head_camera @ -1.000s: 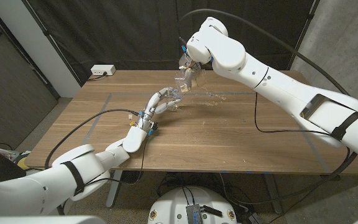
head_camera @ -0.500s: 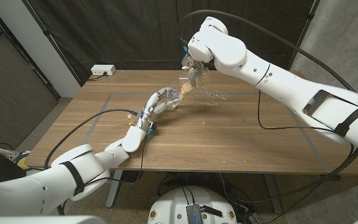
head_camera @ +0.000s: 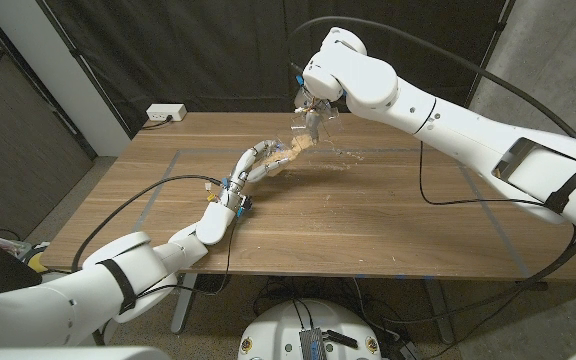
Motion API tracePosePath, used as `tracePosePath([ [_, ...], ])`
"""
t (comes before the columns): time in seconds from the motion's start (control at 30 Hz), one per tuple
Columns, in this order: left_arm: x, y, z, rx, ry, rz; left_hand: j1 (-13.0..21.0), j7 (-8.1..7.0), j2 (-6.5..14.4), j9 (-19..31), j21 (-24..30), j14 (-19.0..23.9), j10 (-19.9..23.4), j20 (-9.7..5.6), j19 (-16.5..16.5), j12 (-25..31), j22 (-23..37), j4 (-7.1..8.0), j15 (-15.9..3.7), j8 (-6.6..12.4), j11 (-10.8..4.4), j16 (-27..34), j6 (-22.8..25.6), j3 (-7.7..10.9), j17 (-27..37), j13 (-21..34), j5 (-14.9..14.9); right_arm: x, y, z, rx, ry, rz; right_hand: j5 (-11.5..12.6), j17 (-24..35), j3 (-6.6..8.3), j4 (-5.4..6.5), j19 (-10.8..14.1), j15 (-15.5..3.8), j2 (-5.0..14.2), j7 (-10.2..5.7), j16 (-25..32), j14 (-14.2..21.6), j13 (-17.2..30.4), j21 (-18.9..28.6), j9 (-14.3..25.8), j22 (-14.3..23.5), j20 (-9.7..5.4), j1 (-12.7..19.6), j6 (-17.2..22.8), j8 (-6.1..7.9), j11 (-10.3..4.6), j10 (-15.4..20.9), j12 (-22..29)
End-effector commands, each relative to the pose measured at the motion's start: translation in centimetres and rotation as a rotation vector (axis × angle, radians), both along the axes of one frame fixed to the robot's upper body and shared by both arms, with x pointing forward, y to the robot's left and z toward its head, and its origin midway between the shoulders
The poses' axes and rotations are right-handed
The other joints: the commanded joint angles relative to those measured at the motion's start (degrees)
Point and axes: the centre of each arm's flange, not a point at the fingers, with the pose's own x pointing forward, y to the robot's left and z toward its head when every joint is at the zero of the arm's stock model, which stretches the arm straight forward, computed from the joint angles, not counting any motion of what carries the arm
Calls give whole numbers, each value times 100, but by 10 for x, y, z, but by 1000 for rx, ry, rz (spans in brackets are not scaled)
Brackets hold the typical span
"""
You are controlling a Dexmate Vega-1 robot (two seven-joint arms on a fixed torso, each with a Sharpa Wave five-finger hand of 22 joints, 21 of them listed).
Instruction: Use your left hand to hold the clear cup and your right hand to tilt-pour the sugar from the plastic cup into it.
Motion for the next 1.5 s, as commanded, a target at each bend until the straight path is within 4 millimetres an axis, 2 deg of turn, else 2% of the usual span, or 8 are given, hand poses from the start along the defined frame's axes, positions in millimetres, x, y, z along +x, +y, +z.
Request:
tracePosePath([
  [0.03,-10,-6,-59,3,91,-8,80,-7,-5,20,39,67,62,-419,13,-12,-2,-17,-672,44,1,-10,48,-41,23,15,-3,-1,0,-1,-14,-1,-3,10,36,33,-19,-15,-1036,64,-31,-6,63,18,-27,9,16,23,6,78,38,5,46,-4],
  [0.67,-2,-18,-56,10,131,-19,91,6,22,40,48,69,47,-408,-5,-24,-8,-6,-675,54,-5,-37,39,-73,41,25,-7,-11,9,3,2,-41,15,12,71,48,-26,-6,-1043,71,-21,-15,95,13,-25,7,20,20,12,111,37,12,98,-15],
  [1.13,0,-23,-63,-7,163,-23,85,-3,43,38,53,71,53,-404,-23,-36,-12,13,-665,49,-4,-58,31,-102,55,14,-9,-16,15,2,-35,-45,18,12,91,60,-24,-10,-1038,79,2,-33,110,18,-28,6,23,27,10,135,36,30,113,-28],
  [1.33,0,-25,-64,-15,165,-25,86,4,49,34,59,75,46,-403,-21,-39,-14,19,-674,48,-16,-69,34,-117,61,19,-11,-17,11,5,-21,-50,12,10,98,59,-20,-12,-1033,75,-5,-40,116,24,-29,6,25,32,-1,143,35,24,141,-22],
  [1.5,-3,-27,-60,-17,145,-33,92,-3,57,35,55,77,43,-403,-42,-46,-16,22,-664,46,-15,-79,31,-128,66,15,-11,-18,3,17,55,-52,16,11,106,65,-16,-10,-1040,86,-1,-40,130,26,-28,6,26,28,-4,166,40,15,166,-20],
])
